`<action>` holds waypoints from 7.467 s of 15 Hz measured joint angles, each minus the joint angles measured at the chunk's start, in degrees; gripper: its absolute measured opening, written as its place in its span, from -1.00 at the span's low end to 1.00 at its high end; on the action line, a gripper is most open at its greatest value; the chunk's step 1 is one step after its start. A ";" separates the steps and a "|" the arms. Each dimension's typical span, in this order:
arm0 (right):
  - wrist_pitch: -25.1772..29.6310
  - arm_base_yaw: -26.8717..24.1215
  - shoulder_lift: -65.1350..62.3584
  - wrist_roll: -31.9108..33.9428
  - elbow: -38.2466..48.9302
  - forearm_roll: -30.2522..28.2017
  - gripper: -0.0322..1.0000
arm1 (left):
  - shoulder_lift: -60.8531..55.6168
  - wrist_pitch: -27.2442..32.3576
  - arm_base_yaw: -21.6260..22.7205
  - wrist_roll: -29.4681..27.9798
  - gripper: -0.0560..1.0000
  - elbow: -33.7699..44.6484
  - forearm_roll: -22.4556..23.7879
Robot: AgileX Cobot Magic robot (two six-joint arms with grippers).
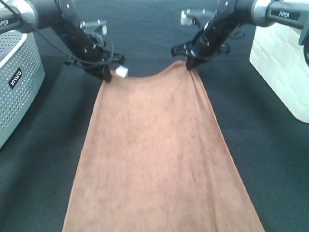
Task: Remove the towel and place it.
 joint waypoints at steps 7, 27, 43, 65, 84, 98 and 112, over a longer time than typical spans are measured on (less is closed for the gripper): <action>-8.48 0.00 0.00 0.00 -3.44 -3.84 -0.94 | 0.00 -11.97 0.00 1.32 -0.88 -2.92 2.52; -21.03 0.00 3.55 0.00 -3.55 -3.84 -0.94 | 2.86 -27.90 0.00 2.86 -0.88 -2.92 5.10; -28.42 0.00 9.80 0.00 -3.72 -1.20 -0.87 | 10.49 -35.41 0.00 2.92 -0.89 -3.04 5.27; -37.41 -2.18 15.18 0.00 -3.72 -1.43 -0.13 | 11.46 -41.02 0.00 2.86 -0.04 -3.04 3.55; -37.30 -4.18 15.41 0.00 -3.90 -3.84 -0.94 | 11.46 -41.02 0.00 2.86 -0.04 -3.04 3.55; -35.92 -5.50 14.95 0.00 -3.90 -4.35 -0.91 | 11.46 -41.02 0.00 2.86 -0.04 -3.04 2.46; -2.23 -4.07 -8.14 0.57 -3.90 2.64 0.18 | -6.07 -7.51 1.38 0.23 0.51 -3.04 5.27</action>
